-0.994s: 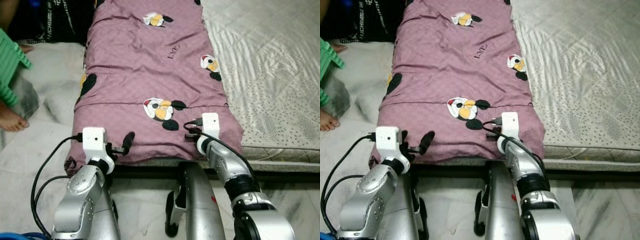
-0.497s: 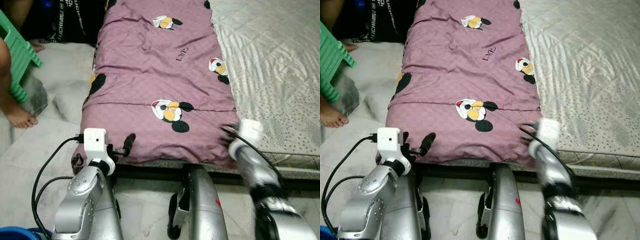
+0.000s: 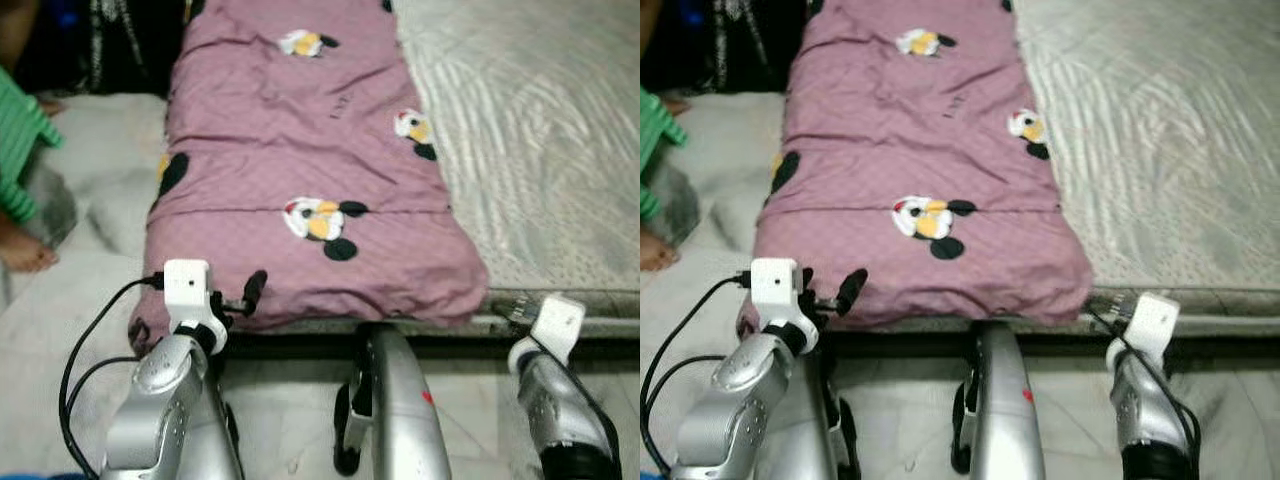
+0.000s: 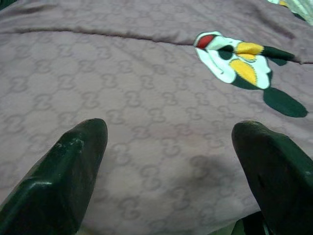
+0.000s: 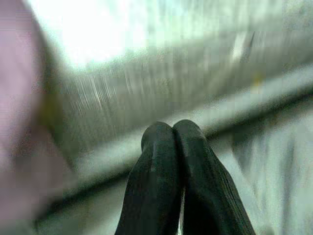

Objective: Clean up the room

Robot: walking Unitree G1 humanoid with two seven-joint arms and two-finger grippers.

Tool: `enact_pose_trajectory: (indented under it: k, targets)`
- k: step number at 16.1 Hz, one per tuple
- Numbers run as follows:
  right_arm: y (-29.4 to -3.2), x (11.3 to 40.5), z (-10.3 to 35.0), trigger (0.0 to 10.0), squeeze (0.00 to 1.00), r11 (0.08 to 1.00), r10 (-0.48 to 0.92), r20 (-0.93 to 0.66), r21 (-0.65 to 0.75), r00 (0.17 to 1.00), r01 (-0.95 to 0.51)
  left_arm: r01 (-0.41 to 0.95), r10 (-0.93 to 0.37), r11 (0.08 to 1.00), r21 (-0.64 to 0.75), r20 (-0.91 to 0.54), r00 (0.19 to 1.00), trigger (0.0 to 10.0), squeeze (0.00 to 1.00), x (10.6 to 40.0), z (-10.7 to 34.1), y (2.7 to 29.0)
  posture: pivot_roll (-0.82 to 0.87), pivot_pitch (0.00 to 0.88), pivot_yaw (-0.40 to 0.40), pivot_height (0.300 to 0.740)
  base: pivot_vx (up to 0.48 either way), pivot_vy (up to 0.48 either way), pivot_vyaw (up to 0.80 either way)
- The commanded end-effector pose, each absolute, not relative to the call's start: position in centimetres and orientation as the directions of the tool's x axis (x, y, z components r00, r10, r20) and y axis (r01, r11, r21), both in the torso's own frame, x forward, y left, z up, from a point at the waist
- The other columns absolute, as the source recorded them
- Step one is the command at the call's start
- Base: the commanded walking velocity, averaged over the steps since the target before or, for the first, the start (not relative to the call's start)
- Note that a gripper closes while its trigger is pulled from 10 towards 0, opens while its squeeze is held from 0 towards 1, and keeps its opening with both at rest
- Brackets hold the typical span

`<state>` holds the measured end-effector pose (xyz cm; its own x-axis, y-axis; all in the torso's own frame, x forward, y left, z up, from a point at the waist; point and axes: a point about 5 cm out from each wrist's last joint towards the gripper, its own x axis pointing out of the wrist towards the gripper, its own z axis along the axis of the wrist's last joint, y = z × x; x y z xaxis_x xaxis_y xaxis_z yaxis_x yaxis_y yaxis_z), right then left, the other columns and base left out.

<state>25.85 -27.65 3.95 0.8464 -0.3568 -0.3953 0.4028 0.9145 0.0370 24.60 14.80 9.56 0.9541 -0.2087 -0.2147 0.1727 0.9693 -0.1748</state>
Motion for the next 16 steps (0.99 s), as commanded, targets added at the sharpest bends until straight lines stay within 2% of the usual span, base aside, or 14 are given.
enact_pose_trajectory:
  k: [1, 4, 5, 6, 9, 10, 11, 14, 16]
  targets:
    - [-27.6, 27.2, 6.7, 0.0, 0.00, 0.927, -0.359, -0.257, 0.016, 0.897, 0.375, 0.193, -0.228, 0.967, -0.168, -0.220, 0.948, 10.0, 0.00, 24.4, 9.6, 14.6, 0.03, 0.221, -0.079, 0.556, 0.000, 0.000, 0.00]
    - [-25.6, 30.1, 12.4, 0.0, 0.00, 0.967, -0.244, -0.018, -0.086, 0.970, 0.242, 0.277, -0.286, 0.958, -0.076, -0.162, 0.944, 10.0, 0.00, 24.5, 10.7, 13.8, 0.03, 0.214, -0.074, 0.556, 0.000, 0.000, 0.00]
    - [-25.3, 30.6, 13.3, 9.6, 0.00, 0.970, -0.224, 0.007, -0.096, 0.975, 0.223, 0.290, -0.296, 0.955, -0.064, -0.154, 0.942, 10.0, 0.00, 24.6, 10.8, 13.6, 0.03, 0.211, -0.071, 0.556, 0.000, 0.000, 0.00]
    - [-24.9, 31.3, 13.9, 10.0, 0.00, 0.978, -0.199, 0.009, -0.057, 0.980, 0.199, 0.291, -0.297, 0.955, -0.063, -0.152, 0.943, 10.0, 0.00, 24.6, 10.8, 13.6, 0.03, 0.204, -0.068, 0.556, 0.000, 0.000, 0.00]
    - [-23.2, 32.3, 14.5, 10.0, 0.00, 0.995, -0.095, 0.032, -0.029, 0.995, 0.095, 0.282, -0.290, 0.957, -0.074, -0.143, 0.946, 10.0, 0.00, 24.6, 10.6, 13.8, 0.01, 0.183, -0.033, 0.556, 0.000, 0.000, 0.00]
    - [-22.2, 32.9, 14.9, 10.0, 0.86, 0.996, -0.063, 0.040, -0.055, 0.997, 0.065, 0.263, -0.273, 0.961, -0.089, -0.127, 0.954, 10.0, 0.00, 24.8, 10.6, 14.1, 0.00, 0.180, -0.010, 0.565, 0.000, 0.000, 0.00]
    - [-21.7, 33.3, 14.9, 10.0, 1.00, 0.998, -0.043, 0.026, -0.050, 0.999, 0.044, 0.262, -0.272, 0.961, -0.093, -0.128, 0.954, 10.0, 0.00, 24.9, 10.5, 14.1, -0.01, 0.174, 0.005, 0.574, 0.000, 0.000, 0.00]
    - [-21.4, 34.0, 14.6, 10.0, 1.00, 1.000, -0.014, -0.036, -0.015, 0.999, 0.013, 0.270, -0.284, 0.956, -0.113, -0.145, 0.948, 10.0, 0.00, 25.7, 10.0, 14.1, -0.04, 0.158, 0.035, 0.612, 0.000, 0.000, 0.00]
    - [-21.8, 33.6, 14.5, 10.0, 1.00, 1.000, -0.001, -0.032, -0.020, 0.999, 0.000, 0.272, -0.289, 0.954, -0.124, -0.143, 0.947, 10.0, 0.00, 25.7, 9.8, 14.0, -0.05, 0.147, 0.028, 0.637, 0.000, 0.000, 0.00]
